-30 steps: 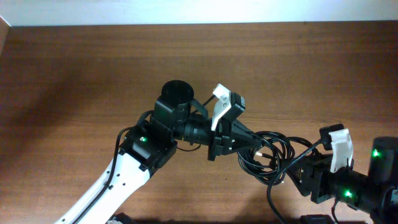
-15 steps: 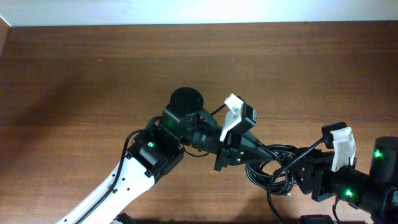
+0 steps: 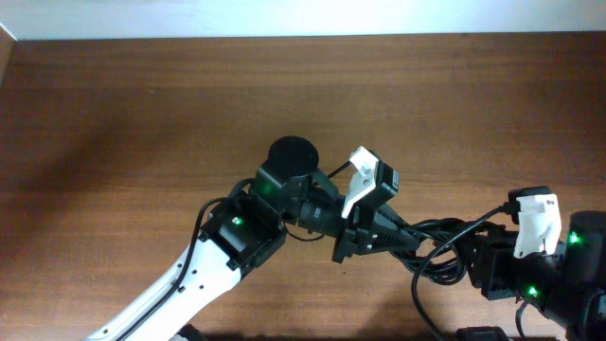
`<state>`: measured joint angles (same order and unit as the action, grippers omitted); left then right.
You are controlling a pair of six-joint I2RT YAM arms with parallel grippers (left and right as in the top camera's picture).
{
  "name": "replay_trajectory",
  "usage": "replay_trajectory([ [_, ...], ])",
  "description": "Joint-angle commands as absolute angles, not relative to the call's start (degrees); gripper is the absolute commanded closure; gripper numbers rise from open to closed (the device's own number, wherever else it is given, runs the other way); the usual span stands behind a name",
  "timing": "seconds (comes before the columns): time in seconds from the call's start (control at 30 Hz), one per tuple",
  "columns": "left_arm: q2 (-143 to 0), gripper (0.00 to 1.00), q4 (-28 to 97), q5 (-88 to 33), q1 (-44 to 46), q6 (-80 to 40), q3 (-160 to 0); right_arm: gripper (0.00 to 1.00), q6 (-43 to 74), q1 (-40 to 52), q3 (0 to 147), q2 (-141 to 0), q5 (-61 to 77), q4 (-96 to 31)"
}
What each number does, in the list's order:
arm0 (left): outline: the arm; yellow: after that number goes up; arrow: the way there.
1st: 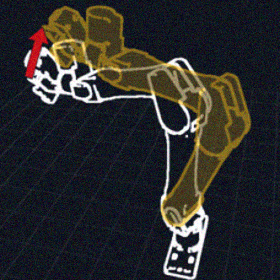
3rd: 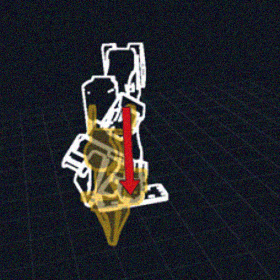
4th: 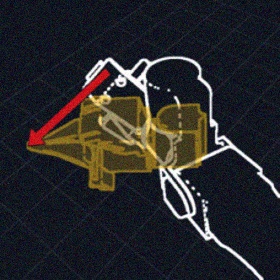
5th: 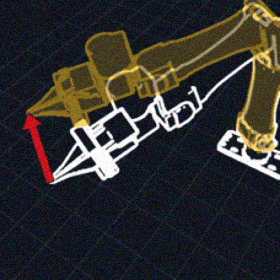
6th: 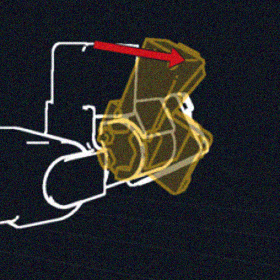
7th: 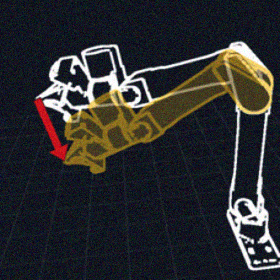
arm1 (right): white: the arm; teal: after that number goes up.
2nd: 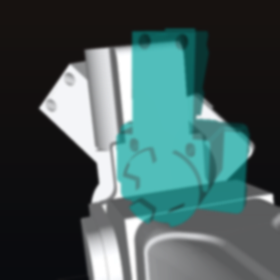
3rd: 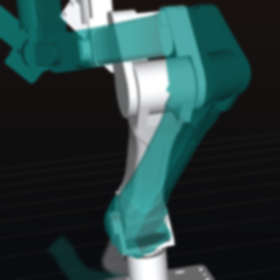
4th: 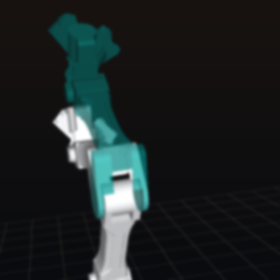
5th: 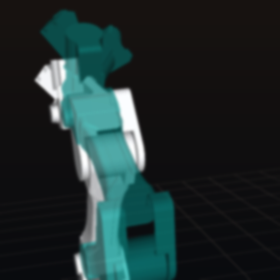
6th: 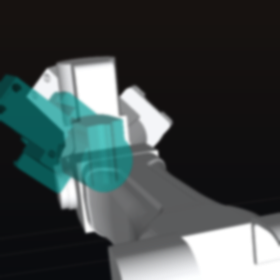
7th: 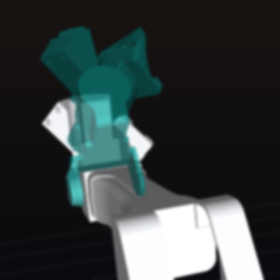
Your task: Untangle cables
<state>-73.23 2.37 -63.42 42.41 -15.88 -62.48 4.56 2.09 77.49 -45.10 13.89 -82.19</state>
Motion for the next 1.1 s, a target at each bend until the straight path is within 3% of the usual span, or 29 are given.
replay_trajectory([
  [0.0, -70.9, 1.00, 1.8, -75.3, 40.8, -15.4, -63.5, 0.50, 7.2, 0.7, 77.3, -45.5, -12.4, -82.8],
  [0.5, -70.9, 1.00, 2.6, -83.0, 35.7, -15.9, -63.5, 0.50, 14.2, 0.7, 77.3, -45.5, -22.7, -82.8],
  [0.7, -70.9, 1.00, 2.6, -87.9, 34.2, -15.9, -63.5, 0.43, 18.5, 0.7, 77.3, -45.5, -27.2, -82.4],
  [1.07, -70.9, 1.00, 2.7, -80.5, 33.7, -15.9, -63.5, 0.34, 14.2, 0.7, 77.3, -45.5, -10.3, -80.8],
])
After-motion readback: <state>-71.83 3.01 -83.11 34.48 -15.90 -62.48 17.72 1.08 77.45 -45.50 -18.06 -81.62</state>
